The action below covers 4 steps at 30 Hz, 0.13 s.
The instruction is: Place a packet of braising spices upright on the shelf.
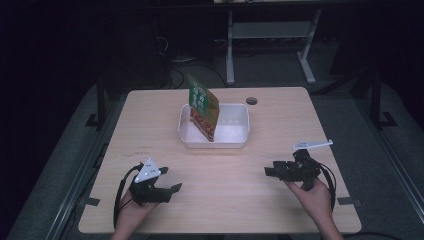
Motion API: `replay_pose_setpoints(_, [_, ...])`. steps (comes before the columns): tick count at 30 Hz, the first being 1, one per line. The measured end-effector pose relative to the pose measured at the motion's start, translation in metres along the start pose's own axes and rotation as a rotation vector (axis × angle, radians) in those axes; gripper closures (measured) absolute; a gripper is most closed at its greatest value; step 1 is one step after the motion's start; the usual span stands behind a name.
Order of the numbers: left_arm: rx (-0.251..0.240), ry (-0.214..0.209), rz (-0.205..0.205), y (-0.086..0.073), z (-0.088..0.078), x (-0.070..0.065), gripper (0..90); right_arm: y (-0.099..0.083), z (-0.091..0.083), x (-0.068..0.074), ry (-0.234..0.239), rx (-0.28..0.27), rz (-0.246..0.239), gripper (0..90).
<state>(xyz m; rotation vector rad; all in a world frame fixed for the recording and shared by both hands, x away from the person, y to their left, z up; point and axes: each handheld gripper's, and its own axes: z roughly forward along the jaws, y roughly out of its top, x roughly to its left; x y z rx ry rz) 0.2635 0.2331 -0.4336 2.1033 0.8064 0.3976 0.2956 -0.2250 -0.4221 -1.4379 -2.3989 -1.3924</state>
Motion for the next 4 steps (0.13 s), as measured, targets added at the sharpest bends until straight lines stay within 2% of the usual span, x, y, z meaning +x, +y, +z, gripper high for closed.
replay_pose_setpoints(4, [0.001, -0.003, 0.002, 0.0003, 0.0003, -0.0001, 24.3, -0.0124, -0.0009, -0.0032, -0.009, -0.009, 0.006, 43.1])
